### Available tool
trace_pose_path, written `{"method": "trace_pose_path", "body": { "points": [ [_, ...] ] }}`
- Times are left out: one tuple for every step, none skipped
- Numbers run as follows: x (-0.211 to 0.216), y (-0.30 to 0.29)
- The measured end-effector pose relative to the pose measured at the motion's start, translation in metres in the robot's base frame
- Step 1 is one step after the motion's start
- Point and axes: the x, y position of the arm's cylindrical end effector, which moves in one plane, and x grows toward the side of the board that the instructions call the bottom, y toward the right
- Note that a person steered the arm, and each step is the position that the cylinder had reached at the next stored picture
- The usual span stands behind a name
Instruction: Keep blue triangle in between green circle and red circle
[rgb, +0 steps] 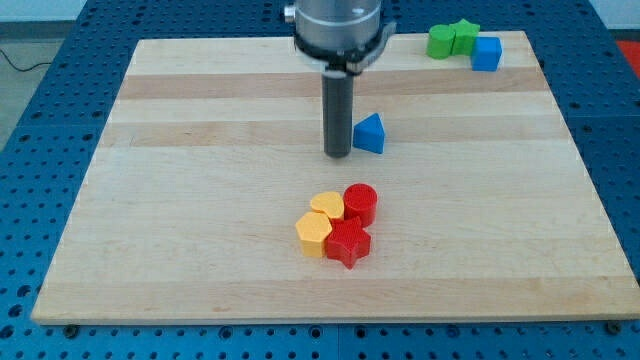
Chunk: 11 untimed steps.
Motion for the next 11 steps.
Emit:
{"method": "trace_pose_path", "body": {
  "points": [
    [-0.025, 0.020],
    [-0.018, 0.001],
    [0.010, -0.021],
    [0.044, -0.015],
    [0.040, 0.028],
    [0.001, 0.065],
    [-0.031, 0.070],
    [-0.001, 0.041],
    [0.000, -0.011],
    [-0.043, -0.004],
    [-0.062, 0.048]
  ]
}}
